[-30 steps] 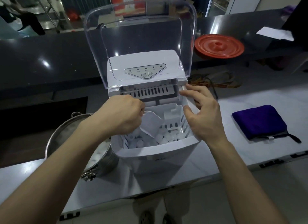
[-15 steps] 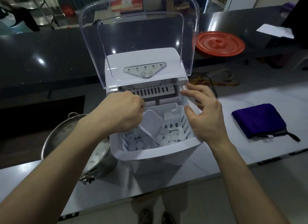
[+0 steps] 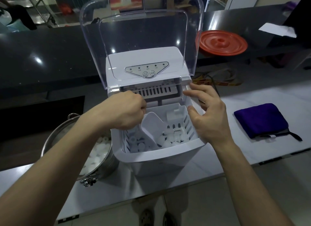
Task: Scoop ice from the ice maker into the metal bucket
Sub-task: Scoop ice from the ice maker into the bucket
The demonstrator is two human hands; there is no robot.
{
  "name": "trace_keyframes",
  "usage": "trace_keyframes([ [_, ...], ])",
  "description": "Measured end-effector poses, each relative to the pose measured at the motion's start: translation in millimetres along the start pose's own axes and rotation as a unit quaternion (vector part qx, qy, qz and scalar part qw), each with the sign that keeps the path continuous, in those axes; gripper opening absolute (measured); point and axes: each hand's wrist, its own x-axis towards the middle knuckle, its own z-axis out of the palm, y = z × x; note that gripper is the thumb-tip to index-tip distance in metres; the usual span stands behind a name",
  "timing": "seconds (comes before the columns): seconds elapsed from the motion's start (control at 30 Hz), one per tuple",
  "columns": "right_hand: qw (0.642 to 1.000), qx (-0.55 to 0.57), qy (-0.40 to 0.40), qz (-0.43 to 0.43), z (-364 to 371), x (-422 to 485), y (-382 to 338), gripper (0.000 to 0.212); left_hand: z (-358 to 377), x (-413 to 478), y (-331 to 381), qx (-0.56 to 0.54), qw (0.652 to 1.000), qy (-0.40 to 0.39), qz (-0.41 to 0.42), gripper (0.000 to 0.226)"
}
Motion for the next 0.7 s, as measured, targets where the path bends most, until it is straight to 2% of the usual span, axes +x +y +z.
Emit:
trace_keyframes([
  [0.3, 1.000, -0.013, 0.002, -0.002, -0.3, 0.1, -1.9, 0.041, 26.4, 6.2, 24.1, 0.033, 0.999, -0.022, 0.002, 0.023],
  [0.5, 1.000, -0.012, 0.006, -0.001, -0.4, 0.0, -0.8, 0.041, 13.9, -0.9, 11.6, 0.062, 0.998, 0.029, -0.001, 0.023],
  [0.7, 1.000, -0.015, 0.009, -0.004, 1.4, 0.5, 3.0, 0.041, 20.1, -0.8, 13.1, 0.056, 0.998, 0.016, -0.011, 0.024],
])
